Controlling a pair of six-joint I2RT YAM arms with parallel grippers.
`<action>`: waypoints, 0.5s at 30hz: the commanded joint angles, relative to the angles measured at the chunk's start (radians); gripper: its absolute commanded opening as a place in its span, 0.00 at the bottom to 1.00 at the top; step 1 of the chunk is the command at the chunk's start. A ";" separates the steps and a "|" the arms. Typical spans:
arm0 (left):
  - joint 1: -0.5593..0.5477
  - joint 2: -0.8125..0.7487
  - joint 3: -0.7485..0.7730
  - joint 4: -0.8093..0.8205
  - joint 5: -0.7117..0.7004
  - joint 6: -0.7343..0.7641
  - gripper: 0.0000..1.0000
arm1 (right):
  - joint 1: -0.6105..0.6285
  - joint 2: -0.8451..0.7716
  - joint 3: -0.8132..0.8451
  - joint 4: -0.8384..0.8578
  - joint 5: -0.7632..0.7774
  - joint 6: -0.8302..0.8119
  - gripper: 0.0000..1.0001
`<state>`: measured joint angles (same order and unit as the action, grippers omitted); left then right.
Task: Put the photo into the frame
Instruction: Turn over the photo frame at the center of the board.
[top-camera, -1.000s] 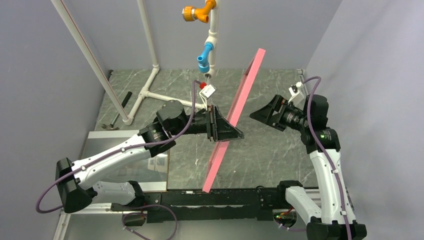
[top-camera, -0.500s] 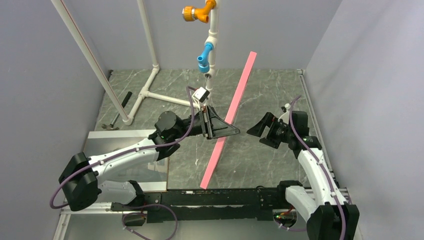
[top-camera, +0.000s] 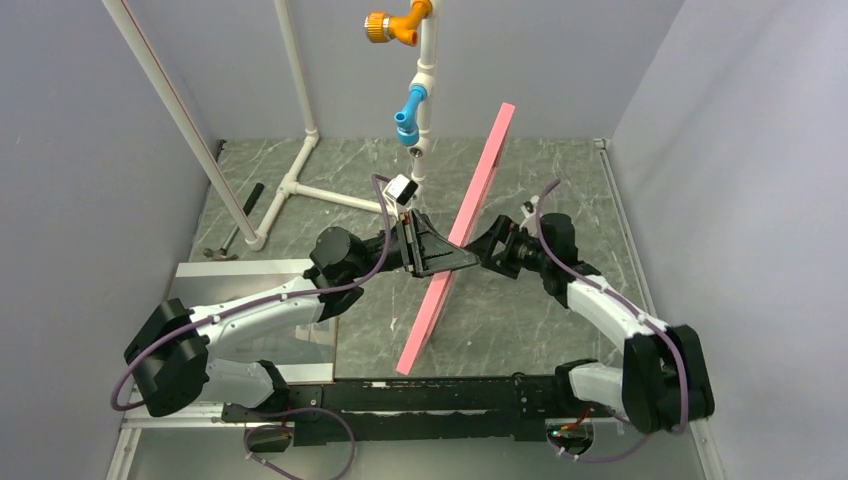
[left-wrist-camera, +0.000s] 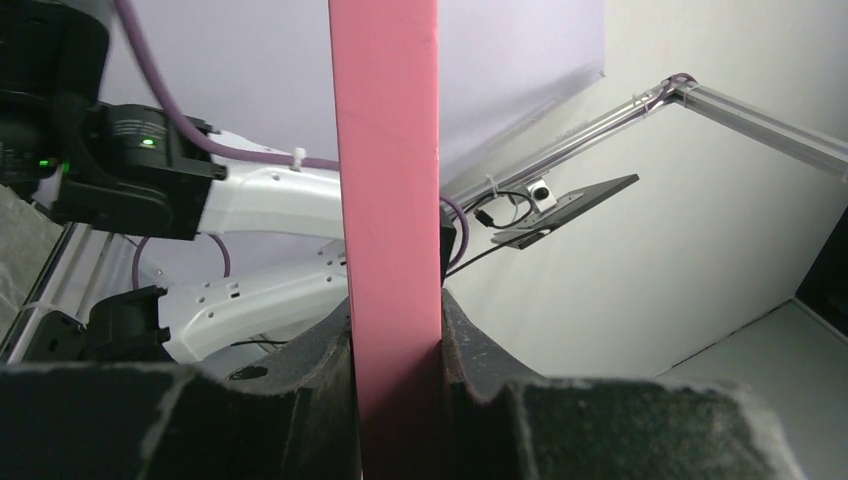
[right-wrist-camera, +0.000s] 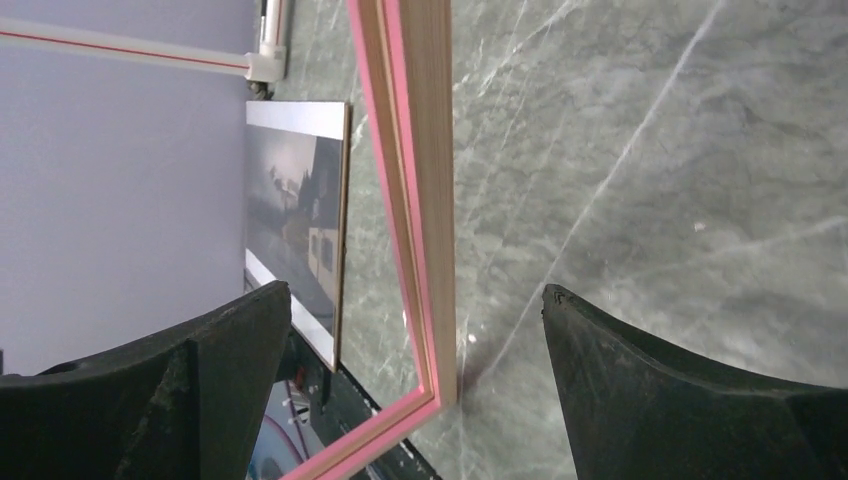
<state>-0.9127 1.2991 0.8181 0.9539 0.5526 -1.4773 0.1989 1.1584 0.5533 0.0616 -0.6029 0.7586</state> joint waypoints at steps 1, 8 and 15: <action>0.001 0.018 -0.001 0.003 0.040 0.030 0.00 | 0.050 0.123 0.051 0.221 0.064 0.028 0.96; 0.001 0.004 0.003 -0.034 0.033 0.045 0.00 | 0.057 0.290 0.032 0.426 0.052 0.102 0.92; 0.001 0.018 0.013 -0.006 0.044 0.032 0.00 | 0.109 0.395 0.054 0.608 -0.026 0.164 0.69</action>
<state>-0.9108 1.3018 0.8196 0.9546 0.5522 -1.4807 0.2722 1.5261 0.5709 0.5007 -0.5915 0.8906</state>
